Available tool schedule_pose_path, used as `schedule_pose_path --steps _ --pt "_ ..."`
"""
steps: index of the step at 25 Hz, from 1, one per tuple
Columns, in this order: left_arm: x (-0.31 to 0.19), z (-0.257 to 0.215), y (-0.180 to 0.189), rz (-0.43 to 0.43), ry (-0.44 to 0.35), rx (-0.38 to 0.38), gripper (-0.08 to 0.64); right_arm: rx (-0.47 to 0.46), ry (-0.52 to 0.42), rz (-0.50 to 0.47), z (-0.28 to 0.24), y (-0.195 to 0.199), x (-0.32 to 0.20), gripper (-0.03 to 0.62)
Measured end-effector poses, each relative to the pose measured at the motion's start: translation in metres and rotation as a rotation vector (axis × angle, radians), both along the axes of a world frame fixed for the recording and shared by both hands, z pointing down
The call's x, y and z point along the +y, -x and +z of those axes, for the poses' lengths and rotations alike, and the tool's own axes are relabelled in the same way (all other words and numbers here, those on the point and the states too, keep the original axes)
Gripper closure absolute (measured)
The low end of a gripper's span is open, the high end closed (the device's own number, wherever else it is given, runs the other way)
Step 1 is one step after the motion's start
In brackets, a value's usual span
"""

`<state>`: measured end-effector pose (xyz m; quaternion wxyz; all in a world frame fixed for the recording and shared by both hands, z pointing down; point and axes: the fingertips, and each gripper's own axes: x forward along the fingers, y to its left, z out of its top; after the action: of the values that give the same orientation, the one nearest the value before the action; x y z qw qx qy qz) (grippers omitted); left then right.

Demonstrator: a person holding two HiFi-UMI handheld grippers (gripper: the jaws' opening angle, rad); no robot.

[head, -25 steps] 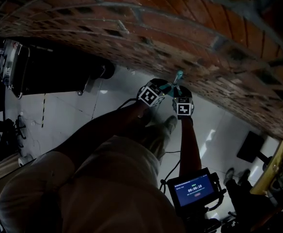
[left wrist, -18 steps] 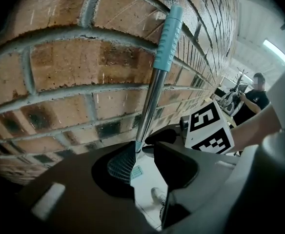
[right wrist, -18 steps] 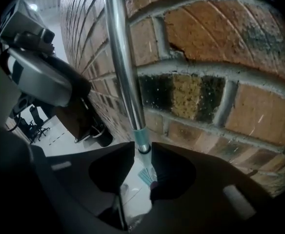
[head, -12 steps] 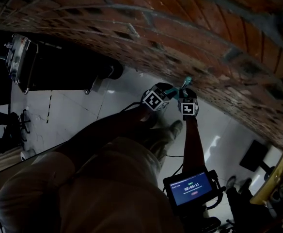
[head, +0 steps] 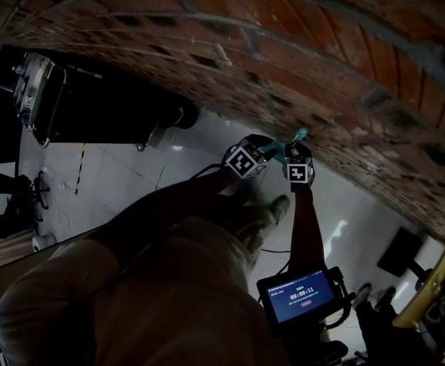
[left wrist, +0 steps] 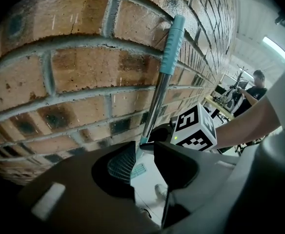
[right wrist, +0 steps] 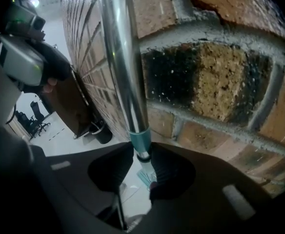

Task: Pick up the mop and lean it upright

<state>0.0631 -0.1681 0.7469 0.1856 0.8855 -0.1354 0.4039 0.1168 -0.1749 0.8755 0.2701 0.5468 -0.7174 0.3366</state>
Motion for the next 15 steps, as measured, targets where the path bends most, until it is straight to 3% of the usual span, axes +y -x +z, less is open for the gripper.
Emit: schedule_pose_path --steps 6,15 --pt "-0.0016 -0.0012 0.0045 0.006 -0.005 -0.009 0.423 -0.018 -0.014 0.022 -0.0007 0.001 -0.0051 0.472" --pt "-0.0036 0.0027 0.0097 0.022 -0.008 -0.022 0.423 0.038 -0.023 0.016 -0.001 -0.0031 -0.0048 0.488"
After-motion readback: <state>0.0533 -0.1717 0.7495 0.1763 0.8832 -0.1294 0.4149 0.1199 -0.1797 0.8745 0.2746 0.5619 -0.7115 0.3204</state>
